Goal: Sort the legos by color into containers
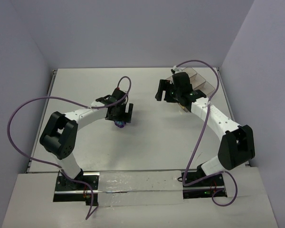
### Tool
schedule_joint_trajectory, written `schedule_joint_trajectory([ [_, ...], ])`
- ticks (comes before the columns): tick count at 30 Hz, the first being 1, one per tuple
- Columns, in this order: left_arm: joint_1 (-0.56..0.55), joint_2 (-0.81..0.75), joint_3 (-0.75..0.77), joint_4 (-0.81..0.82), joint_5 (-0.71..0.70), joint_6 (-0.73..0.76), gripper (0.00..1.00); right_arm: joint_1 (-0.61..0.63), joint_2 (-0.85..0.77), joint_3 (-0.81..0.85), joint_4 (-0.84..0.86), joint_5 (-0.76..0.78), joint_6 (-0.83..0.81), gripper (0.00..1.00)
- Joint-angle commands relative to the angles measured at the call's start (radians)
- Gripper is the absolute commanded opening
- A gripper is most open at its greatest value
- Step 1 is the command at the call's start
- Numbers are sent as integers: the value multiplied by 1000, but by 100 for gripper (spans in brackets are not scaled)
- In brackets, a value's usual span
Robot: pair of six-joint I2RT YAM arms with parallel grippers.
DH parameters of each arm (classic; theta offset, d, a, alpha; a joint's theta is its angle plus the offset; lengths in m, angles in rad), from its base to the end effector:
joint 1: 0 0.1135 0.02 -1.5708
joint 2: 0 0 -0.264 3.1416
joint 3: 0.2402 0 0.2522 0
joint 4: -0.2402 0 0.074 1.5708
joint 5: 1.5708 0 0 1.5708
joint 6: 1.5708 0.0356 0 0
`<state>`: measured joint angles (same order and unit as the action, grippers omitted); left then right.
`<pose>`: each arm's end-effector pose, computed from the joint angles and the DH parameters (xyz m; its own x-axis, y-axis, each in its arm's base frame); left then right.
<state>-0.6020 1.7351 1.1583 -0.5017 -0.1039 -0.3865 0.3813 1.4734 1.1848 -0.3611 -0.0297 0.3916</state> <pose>0.2930 -0.1968 0.1942 -0.8698 0.1428 -0.4722 0.2105 0.9731 -0.0935 0.3091 0.1251 0.2978 -0.6693 0.1427 -0.7291 -0.1498 0.9353 0.3205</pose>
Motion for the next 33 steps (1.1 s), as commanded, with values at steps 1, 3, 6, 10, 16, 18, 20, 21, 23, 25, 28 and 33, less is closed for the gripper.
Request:
schedule_joint_trajectory([
  [1,1,24,44,19,-78,52,99,-9,-64,-11,1,24,-13,86],
  [3,-1,23,40,25,-101,61,99,-10,-67,-16,1,22,-13,87],
  [6,-1,20,32,26,-117,83,99,-12,-67,-17,-2,21,-13,87],
  [10,-1,-1,10,37,-120,108,99,-13,-61,-16,-4,17,-13,87],
  [16,-1,-15,-8,58,-113,127,99,-15,-54,-16,0,-1,-6,87],
  [18,-1,-5,-4,70,-104,138,99,-15,-54,-17,1,-5,-3,87],
  [20,-1,9,3,84,-95,151,99,-14,-56,-19,2,-7,-2,87],
  [21,-1,18,7,95,-87,158,99,-14,-57,-20,1,-8,-2,87],
  [23,-1,36,16,112,-68,169,99,-14,-60,-21,-2,-9,-3,87],
  [25,-1,50,20,116,-47,172,99,-15,-64,-24,-4,-8,-5,87],
  [28,-1,73,31,103,-27,163,99,-15,-67,-26,-5,-8,-4,87],
  [33,-1,57,8,101,-8,120,98,-15,-67,-28,-4,-15,-5,87],
])
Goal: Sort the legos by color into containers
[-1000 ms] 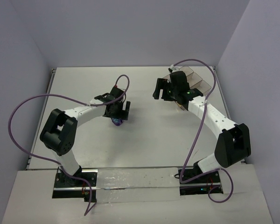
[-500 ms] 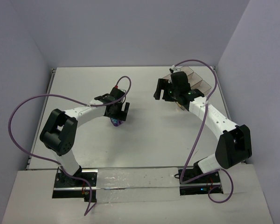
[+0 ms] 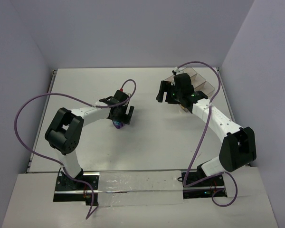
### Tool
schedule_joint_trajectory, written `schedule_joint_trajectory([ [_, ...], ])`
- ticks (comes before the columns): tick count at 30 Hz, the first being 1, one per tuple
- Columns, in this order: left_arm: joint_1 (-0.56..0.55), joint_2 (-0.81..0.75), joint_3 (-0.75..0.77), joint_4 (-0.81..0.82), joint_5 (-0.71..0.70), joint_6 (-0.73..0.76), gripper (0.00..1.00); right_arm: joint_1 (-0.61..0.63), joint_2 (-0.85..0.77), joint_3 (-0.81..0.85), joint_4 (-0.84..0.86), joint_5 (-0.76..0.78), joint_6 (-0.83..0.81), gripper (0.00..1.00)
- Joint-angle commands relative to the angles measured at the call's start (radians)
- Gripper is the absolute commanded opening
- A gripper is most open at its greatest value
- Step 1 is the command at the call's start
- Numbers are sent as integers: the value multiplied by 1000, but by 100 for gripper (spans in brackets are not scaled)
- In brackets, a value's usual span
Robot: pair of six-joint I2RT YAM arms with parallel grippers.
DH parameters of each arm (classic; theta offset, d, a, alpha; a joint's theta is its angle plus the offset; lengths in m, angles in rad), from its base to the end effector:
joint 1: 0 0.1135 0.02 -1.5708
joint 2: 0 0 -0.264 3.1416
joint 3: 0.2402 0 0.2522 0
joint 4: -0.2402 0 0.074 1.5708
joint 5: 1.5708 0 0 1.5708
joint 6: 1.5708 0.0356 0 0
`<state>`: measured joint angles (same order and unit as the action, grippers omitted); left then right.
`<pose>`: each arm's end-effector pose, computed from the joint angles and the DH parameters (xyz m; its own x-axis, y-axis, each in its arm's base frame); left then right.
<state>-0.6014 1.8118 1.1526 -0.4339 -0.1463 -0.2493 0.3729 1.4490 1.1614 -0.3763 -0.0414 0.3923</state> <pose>0.3027 -0.2015 0.1703 -0.8341 0.2763 -0.4775 0.3082 0.9512 0.0120 0.3032 0.1202 0.2961 -0.6810 0.1438 -0.7180 -0.1450 0.9346 0.3247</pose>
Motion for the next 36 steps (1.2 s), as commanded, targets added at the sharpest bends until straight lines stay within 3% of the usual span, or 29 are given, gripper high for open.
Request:
schedule_joint_trajectory([
  [1,-1,-28,7,29,43,-37,98,-6,-42,-3,13,-6,-4,87],
  [21,-34,-81,-36,-23,29,-146,93,-6,-17,12,24,-38,5,87],
  [28,-37,-87,-48,-9,-9,-150,87,-6,-15,12,25,-48,8,87],
  [33,-38,-86,-51,-2,-13,-147,75,-6,-19,8,24,-45,8,87],
  [36,-40,-84,-59,0,-15,-143,73,-6,-22,4,24,-45,8,87],
])
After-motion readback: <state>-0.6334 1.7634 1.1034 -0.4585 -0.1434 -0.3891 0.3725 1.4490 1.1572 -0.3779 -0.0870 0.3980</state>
